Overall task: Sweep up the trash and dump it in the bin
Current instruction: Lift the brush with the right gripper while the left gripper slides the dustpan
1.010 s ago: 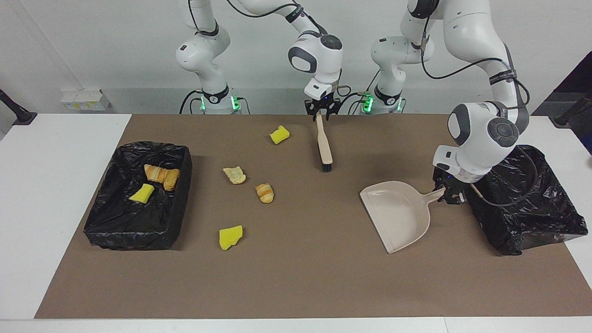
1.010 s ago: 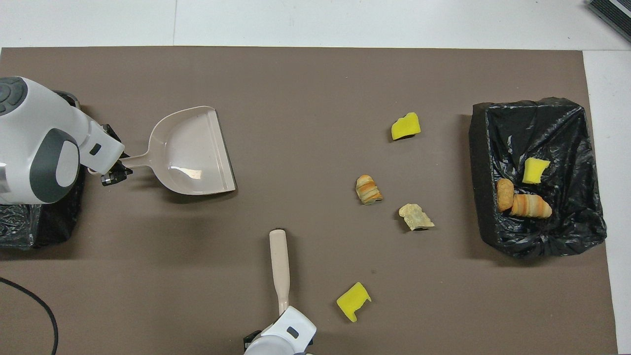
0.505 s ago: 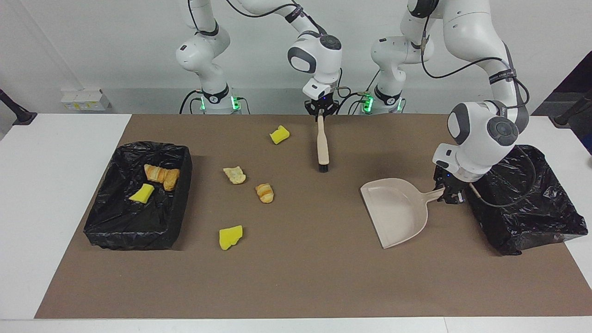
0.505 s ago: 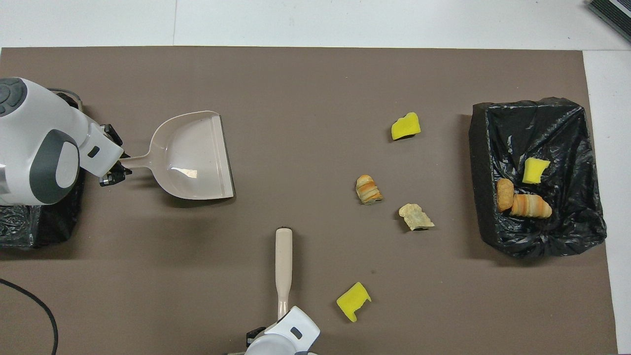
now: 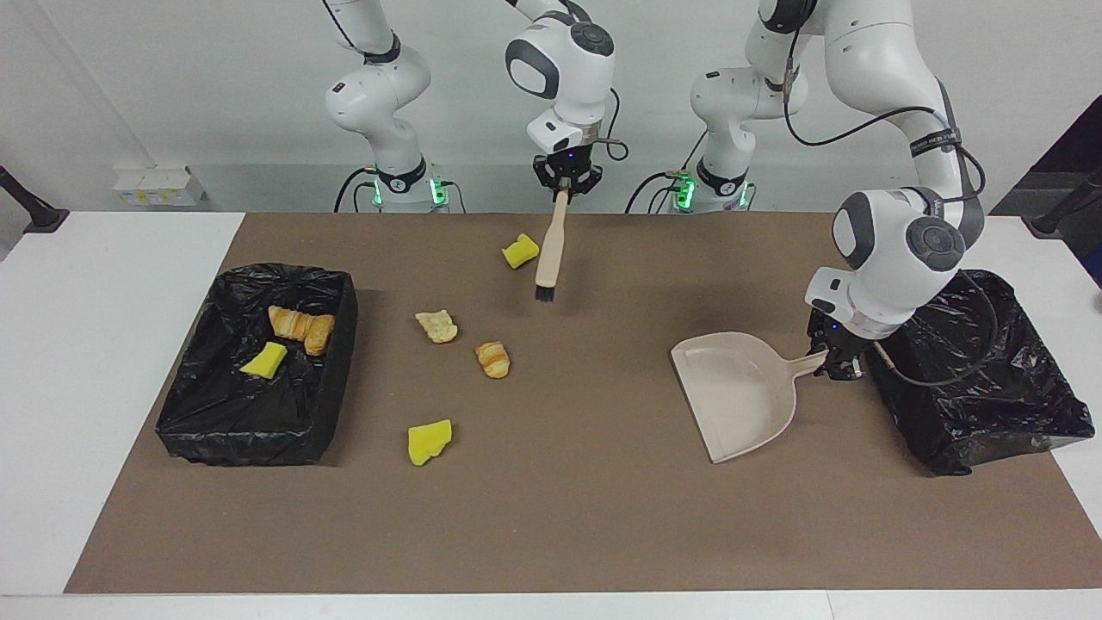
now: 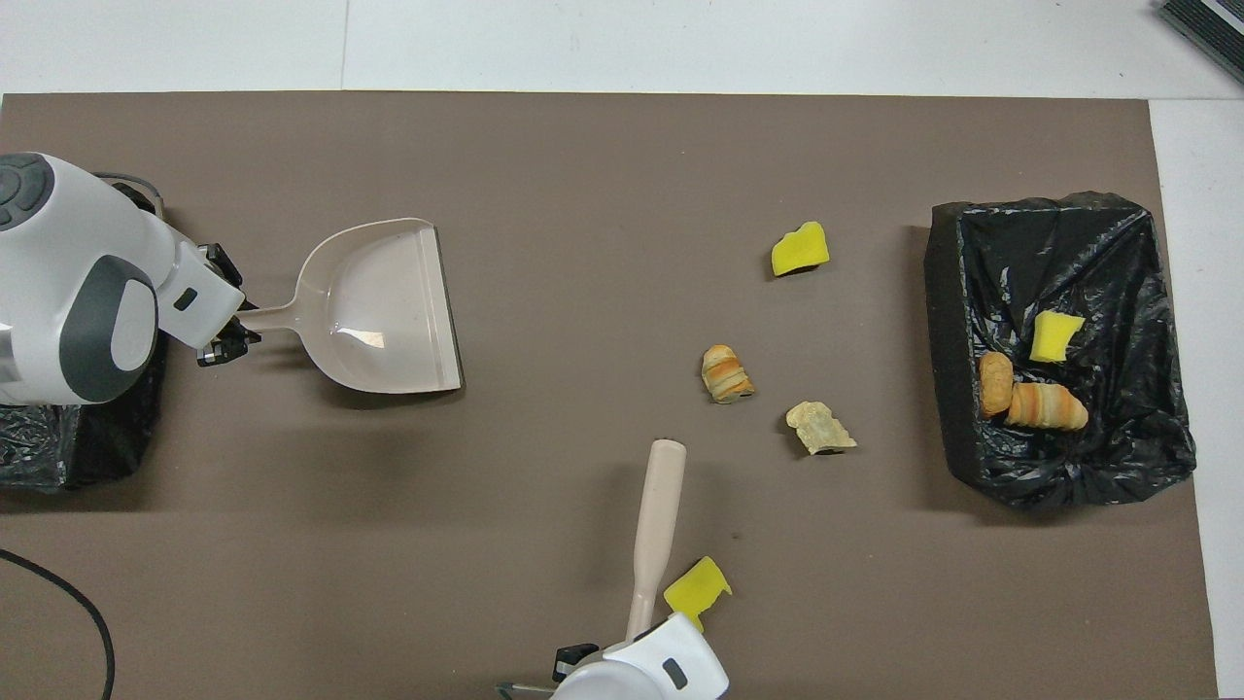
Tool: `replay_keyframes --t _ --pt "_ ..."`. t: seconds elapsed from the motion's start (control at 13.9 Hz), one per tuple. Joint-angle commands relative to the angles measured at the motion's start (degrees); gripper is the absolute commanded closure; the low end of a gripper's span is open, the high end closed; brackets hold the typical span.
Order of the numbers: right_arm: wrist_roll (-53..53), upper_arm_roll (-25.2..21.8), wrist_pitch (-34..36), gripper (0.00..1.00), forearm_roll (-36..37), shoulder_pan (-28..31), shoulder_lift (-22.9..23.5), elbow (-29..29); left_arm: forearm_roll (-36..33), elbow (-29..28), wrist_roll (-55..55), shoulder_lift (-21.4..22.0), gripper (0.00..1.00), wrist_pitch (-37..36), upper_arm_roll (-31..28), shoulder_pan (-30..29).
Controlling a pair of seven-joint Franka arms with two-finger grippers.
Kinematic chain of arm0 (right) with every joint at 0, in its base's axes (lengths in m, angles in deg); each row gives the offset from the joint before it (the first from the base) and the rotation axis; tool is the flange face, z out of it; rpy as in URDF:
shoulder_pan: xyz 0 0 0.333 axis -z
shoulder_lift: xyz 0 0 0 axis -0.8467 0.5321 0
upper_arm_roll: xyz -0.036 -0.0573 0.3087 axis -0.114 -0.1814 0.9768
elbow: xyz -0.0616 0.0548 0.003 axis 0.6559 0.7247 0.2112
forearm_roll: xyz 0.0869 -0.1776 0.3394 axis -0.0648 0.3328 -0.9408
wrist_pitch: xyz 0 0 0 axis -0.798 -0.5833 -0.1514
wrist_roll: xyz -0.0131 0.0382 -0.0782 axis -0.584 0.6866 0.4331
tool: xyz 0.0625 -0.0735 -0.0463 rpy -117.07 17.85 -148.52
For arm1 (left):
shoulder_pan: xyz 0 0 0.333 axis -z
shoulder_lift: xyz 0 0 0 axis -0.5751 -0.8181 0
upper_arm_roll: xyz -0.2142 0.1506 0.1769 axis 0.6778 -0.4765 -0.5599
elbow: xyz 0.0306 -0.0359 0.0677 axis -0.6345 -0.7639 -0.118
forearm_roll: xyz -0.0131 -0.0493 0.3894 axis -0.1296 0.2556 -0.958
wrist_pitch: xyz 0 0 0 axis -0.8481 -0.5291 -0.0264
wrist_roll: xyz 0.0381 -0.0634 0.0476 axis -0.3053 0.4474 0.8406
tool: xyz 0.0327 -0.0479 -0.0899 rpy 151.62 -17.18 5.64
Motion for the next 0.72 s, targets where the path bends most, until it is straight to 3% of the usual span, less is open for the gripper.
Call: replay_keyframes --t 0.0,0.29,0.43,0.65 --pt "-8.90 0.44 4.22 1.00 -1.02 0.29 -1.32 -1.30 -0.99 -1.91 0.33 1.71 1.00 0.72 0.16 0.50" --pt "-19.19 0.44 6.52 1.00 -8.75 0.65 -1.67 -2.97 -4.33 -5.50 0.76 8.63 1.00 -2.98 0.25 4.89" --pt "-27.35 0.53 5.30 1.00 -9.90 -0.49 0.86 -3.68 -4.76 -11.55 2.95 12.94 1.00 -1.67 0.17 8.48" --pt "-40.89 0.53 -2.07 1.00 -10.69 -2.87 5.96 -3.59 -5.03 -20.08 7.26 17.78 1.00 2.80 0.25 12.09"
